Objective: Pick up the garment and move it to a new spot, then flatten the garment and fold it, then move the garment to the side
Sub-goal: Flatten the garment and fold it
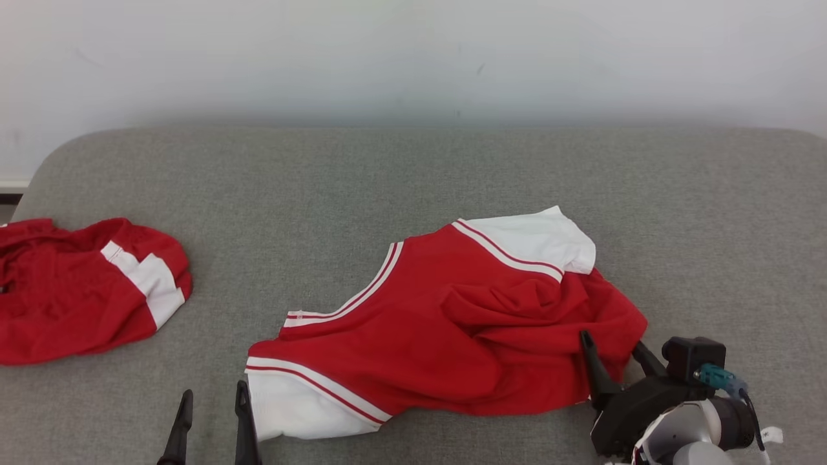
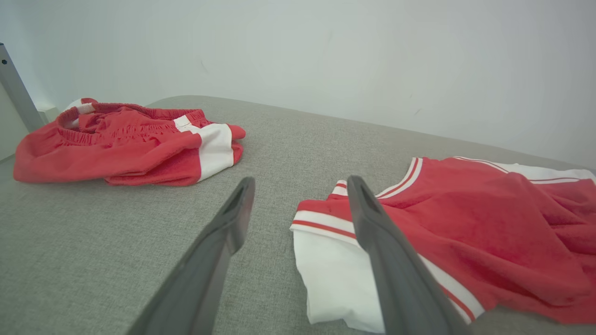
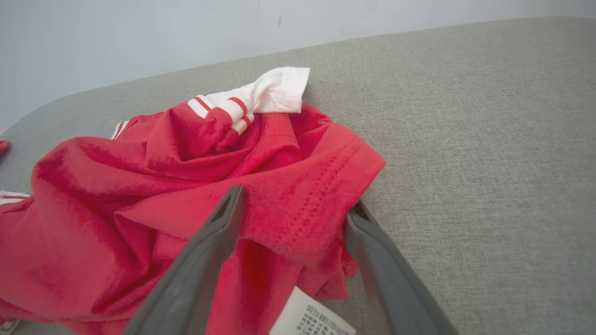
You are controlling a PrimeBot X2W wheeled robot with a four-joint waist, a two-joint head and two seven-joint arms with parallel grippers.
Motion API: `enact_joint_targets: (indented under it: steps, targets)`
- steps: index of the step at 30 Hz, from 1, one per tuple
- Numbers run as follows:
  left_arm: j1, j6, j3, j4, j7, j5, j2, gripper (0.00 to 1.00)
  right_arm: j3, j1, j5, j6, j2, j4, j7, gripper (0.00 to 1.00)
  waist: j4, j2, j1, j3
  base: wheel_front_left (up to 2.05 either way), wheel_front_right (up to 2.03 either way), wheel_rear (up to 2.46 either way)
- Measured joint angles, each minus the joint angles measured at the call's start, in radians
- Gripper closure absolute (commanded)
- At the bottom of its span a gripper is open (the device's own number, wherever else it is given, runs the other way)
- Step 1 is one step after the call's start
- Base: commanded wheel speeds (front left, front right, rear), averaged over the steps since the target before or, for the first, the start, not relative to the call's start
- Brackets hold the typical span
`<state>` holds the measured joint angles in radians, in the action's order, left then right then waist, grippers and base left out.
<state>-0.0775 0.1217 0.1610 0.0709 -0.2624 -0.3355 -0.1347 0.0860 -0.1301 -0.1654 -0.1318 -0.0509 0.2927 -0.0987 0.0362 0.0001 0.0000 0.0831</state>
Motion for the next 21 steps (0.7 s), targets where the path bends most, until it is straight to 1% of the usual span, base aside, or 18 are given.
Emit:
enact_joint_targets:
  steps: [3,4,5,10,13,15,21]
  targets:
    - [0.003,-0.018,-0.016,0.005,0.0,0.018,0.017,0.0,-0.001,-0.019,-0.004,0.0,-0.002,0.002,-0.026,0.01,0.011,-0.0001,0.0,0.013,0.0,0.0,0.0]
    - [0.005,-0.026,-0.022,0.008,0.0,0.023,0.023,0.0,0.002,-0.024,-0.008,0.0,-0.003,0.002,-0.032,0.64,0.015,-0.0001,0.0,0.018,0.0,0.0,0.0]
    - [0.007,-0.031,-0.027,0.009,0.0,0.027,0.027,0.0,0.002,-0.029,-0.009,0.0,-0.006,-0.002,-0.028,1.0,0.018,0.0,0.0,0.022,0.0,0.0,0.0]
    - [0.017,-0.052,-0.054,0.017,0.0,0.038,0.047,0.0,0.038,-0.057,-0.01,0.0,-0.009,-0.052,0.024,1.0,0.028,0.0,0.0001,0.036,0.0,0.0,0.0]
    - [0.017,-0.062,-0.065,0.021,0.0,0.045,0.058,0.0,0.054,-0.061,-0.01,0.0,-0.01,-0.104,0.041,1.0,0.03,0.0,0.0001,0.037,0.0,0.0,0.0]
    - [0.017,-0.07,-0.068,0.023,0.0,0.048,0.064,0.0,0.065,-0.067,-0.009,0.0,-0.011,-0.148,0.037,1.0,0.032,-0.0001,0.0,0.037,0.0,0.0,0.0]
    - [0.036,-0.088,-0.075,0.028,0.0,0.053,0.077,0.0,0.124,-0.126,-0.001,0.0,-0.022,-0.271,-0.035,1.0,0.048,0.0,0.0001,0.046,0.0,0.0,0.0]
